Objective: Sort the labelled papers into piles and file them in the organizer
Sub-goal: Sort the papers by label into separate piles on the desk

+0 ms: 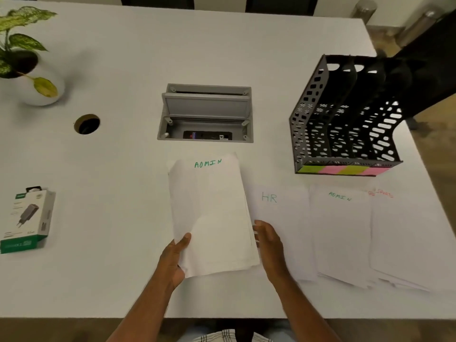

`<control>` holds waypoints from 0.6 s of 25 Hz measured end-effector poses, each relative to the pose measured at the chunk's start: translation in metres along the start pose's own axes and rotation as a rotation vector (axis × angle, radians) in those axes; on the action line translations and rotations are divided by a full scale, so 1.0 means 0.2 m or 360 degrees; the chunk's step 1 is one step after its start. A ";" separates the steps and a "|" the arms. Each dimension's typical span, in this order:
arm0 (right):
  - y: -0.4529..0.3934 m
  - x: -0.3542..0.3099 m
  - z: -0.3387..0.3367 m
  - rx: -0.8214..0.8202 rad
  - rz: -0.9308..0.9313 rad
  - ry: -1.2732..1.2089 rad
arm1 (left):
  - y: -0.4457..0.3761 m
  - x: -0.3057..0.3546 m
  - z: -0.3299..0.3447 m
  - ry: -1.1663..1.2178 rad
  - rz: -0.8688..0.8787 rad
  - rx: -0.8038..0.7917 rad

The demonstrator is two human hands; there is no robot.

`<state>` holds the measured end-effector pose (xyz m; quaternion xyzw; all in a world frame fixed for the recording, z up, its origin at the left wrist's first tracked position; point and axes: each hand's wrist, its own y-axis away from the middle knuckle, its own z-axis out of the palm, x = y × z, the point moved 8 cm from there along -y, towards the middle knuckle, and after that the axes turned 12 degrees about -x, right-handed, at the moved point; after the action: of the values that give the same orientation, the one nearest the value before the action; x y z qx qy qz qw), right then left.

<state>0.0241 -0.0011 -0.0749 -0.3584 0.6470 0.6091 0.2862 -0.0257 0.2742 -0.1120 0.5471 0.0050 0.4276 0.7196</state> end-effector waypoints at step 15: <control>0.14 0.07 -1.08 0.0377 -0.0156 0.0269 | -0.17 -0.61 0.88 -0.0293 -0.0225 -0.0399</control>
<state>0.0073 -0.2183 -0.0499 -0.4032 0.7179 0.4815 0.3002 0.0007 0.0592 -0.1246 0.4880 -0.0758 0.3212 0.8080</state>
